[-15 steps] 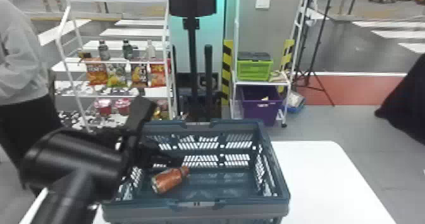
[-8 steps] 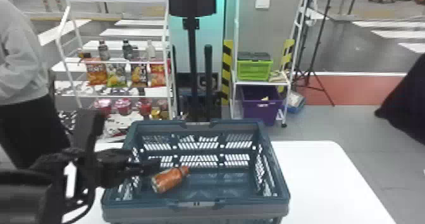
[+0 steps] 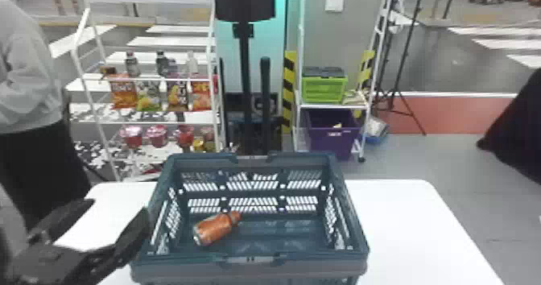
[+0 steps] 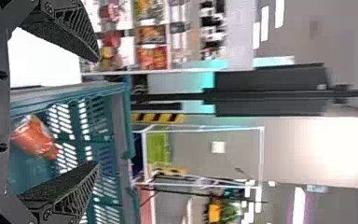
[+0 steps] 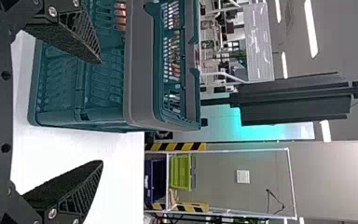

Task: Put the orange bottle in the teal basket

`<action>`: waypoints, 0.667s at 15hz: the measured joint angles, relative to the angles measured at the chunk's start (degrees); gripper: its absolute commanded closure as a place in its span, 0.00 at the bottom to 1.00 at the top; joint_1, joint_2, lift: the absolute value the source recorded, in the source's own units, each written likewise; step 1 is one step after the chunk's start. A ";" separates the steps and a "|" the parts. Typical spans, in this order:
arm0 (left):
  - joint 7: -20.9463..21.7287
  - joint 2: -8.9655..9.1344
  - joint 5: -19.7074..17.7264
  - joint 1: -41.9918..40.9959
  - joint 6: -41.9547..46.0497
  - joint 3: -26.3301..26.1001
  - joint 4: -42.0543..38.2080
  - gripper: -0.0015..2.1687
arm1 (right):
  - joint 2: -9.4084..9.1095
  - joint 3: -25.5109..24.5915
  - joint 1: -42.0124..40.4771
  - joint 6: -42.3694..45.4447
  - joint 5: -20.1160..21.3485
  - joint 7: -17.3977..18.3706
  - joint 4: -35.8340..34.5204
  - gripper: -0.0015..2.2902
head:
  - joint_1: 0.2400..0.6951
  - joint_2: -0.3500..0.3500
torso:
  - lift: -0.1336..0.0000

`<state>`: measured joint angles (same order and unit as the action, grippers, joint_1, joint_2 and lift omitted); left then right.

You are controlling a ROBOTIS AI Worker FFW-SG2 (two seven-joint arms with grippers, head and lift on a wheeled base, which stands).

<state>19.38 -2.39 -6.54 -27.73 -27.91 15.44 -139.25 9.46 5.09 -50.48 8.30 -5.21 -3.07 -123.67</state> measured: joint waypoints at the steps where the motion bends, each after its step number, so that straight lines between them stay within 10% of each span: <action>1: -1.24 1.10 -0.37 -4.79 6.38 -0.11 -1.24 0.05 | 0.15 0.01 -0.06 0.00 -0.04 0.00 -0.20 0.06 | 0.57 0.50 | 1.00; 10: -14.51 2.31 5.26 -21.30 35.80 -9.75 9.70 0.06 | 2.35 0.31 -0.51 0.35 -0.33 0.00 -1.97 0.06 | 0.57 0.50 | 1.00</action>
<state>4.87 -0.09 -1.28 -49.03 7.89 5.69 -129.55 11.81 5.39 -50.98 8.65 -5.54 -3.07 -125.65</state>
